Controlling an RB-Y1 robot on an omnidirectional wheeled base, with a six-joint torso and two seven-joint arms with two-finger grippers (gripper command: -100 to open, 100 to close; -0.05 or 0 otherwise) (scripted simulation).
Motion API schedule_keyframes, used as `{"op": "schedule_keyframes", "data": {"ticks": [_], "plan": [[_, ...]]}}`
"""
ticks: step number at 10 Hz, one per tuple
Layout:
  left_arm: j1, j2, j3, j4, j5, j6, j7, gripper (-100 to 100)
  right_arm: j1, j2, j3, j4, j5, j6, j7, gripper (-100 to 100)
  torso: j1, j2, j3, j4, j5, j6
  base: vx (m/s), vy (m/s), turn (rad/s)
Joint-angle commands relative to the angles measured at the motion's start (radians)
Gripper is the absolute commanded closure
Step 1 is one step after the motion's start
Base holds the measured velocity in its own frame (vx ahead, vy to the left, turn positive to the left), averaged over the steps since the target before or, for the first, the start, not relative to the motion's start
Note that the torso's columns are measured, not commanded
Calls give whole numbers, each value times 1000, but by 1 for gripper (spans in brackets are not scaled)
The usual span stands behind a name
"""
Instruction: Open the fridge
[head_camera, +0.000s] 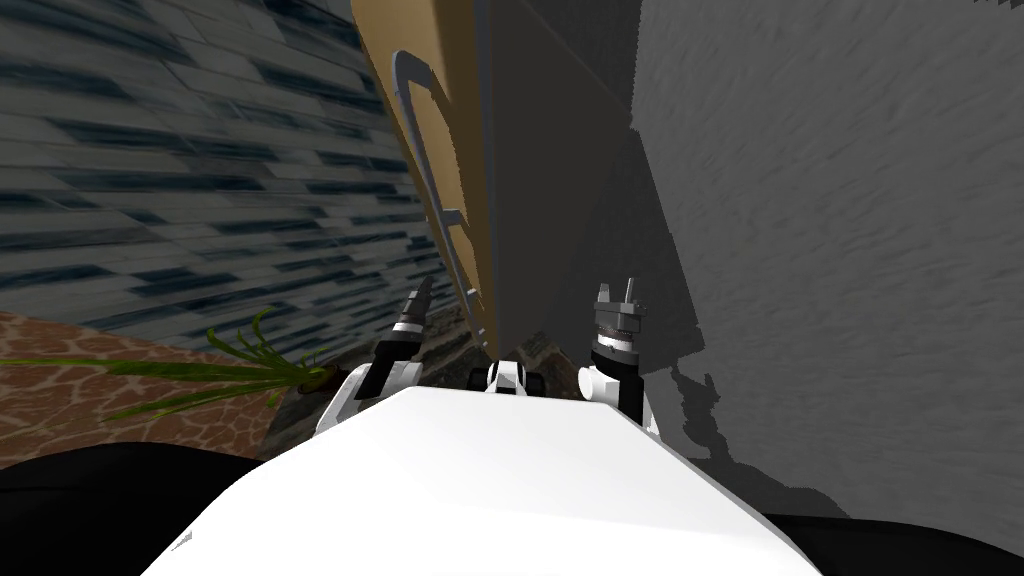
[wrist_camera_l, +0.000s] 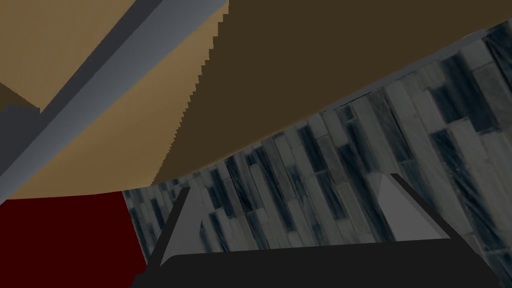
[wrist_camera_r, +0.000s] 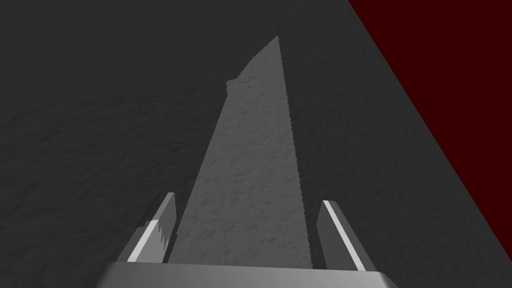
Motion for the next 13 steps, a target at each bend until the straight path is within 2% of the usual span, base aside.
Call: {"op": "schedule_keyframes", "data": {"ticks": [1, 4, 6, 8, 12, 13], "plan": [[19, 12, 16, -5, -14, 49, -19, -100, 0, 0, 0, 0, 0, 0, 0, 0, -2, 0, 0, 0, 0, 0, 41, -232, 49], [30, 8, 30, -9, -25, 89, -33, -100, 0, 0, 0, 0, 0, 0, 0, 0, 8, 0, 0, 0, 2, 0, 32, -125, 37], [43, -15, 44, -13, -37, 131, -48, -100, 0, 0, 0, 0, 0, 0, 0, 0, -1, 1, 0, 0, 0, 0, 12, -182, 64], [50, -42, 52, -16, -44, 157, -57, -100, 0, 0, 0, 0, 0, 0, 0, 0, 1, 0, 0, 0, 0, 0, 31, -153, 35], [61, -119, 64, -20, -54, 193, -69, -100, 0, 0, 0, 0, 0, 0, 0, 0, 4, 1, 0, 0, 1, 0, 28, -98, 29], [60, -107, 63, -19, -53, 188, -68, -100, 0, 0, 0, 0, 0, 0, 0, 0, 3, 1, 1, 0, 1, 0, 5, -37, 6]]}}
